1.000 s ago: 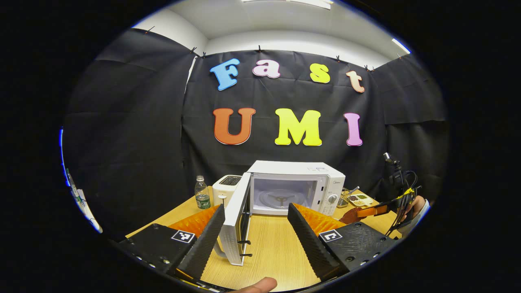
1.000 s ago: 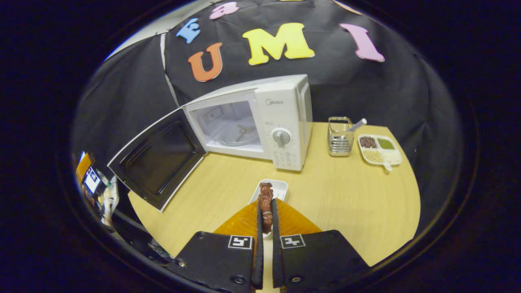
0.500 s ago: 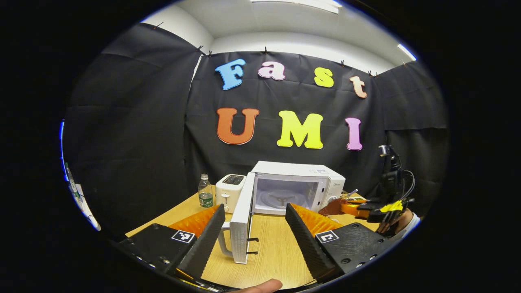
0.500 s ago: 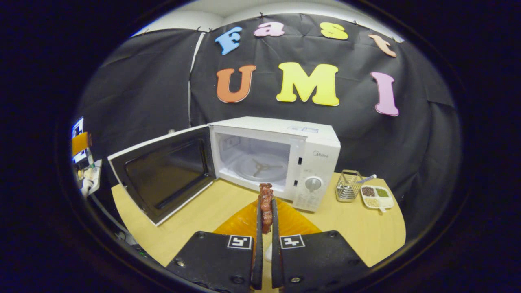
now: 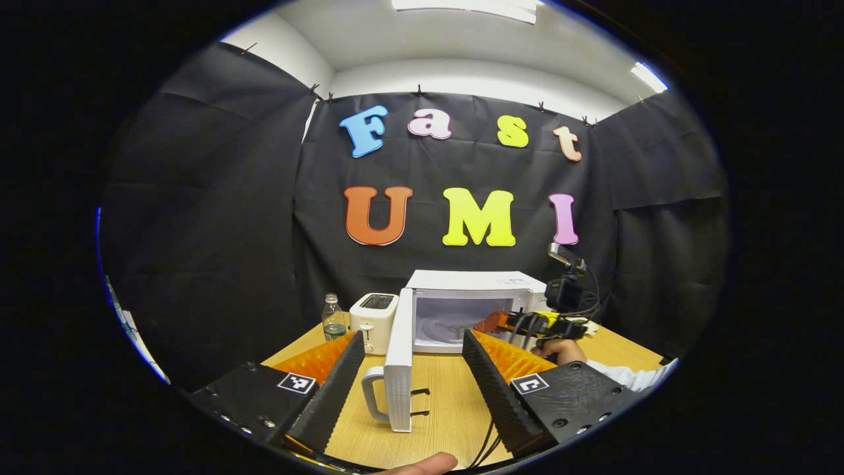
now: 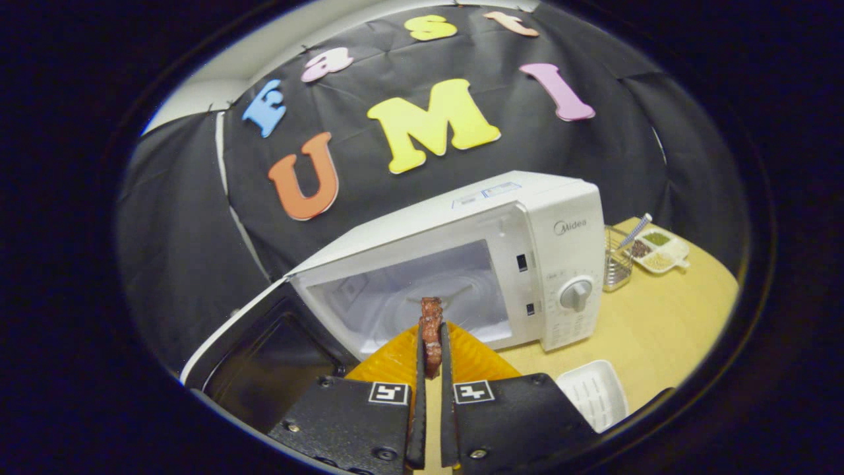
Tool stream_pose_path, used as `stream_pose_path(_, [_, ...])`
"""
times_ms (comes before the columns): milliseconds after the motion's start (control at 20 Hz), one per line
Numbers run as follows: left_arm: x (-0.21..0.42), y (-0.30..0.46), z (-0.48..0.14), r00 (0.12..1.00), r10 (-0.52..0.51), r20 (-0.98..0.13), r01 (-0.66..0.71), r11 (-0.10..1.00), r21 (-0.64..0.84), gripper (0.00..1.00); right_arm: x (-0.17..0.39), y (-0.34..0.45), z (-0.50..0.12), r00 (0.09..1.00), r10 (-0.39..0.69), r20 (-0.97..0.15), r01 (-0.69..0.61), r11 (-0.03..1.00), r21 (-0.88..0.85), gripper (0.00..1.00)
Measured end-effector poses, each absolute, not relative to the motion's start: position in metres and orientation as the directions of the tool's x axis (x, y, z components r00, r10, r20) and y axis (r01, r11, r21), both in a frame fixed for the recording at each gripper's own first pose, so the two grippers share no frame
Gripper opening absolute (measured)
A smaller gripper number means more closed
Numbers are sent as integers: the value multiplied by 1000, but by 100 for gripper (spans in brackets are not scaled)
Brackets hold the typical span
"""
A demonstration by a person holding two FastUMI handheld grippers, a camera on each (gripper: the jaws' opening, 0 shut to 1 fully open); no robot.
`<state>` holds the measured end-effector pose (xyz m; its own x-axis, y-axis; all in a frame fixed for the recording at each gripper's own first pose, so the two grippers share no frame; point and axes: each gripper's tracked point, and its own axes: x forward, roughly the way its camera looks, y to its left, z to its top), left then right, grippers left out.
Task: Open the microwave oven with the left hand, put the food in, and close the microwave oven.
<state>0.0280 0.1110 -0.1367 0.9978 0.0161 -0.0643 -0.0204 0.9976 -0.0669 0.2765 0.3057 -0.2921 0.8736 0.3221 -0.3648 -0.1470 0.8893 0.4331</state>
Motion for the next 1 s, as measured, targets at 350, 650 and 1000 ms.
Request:
stream_pose_path(350, [31, 109, -140, 998, -21, -65, 16, 997, -80, 92, 339, 348, -353, 870, 263, -416, 48, 796, 604, 12])
stream_pose_path(650, [43, 125, -149, 995, 16, -96, -20, 999, -41, 92, 380, 361, -371, 910, 191, -367, 124, 720, 683, 14])
stream_pose_path(1000, [57, 124, -161, 991, 26, -133, -30, 999, -22, 92, 400, 379, -392, 915, 202, -350, 96, 734, 673, 17])
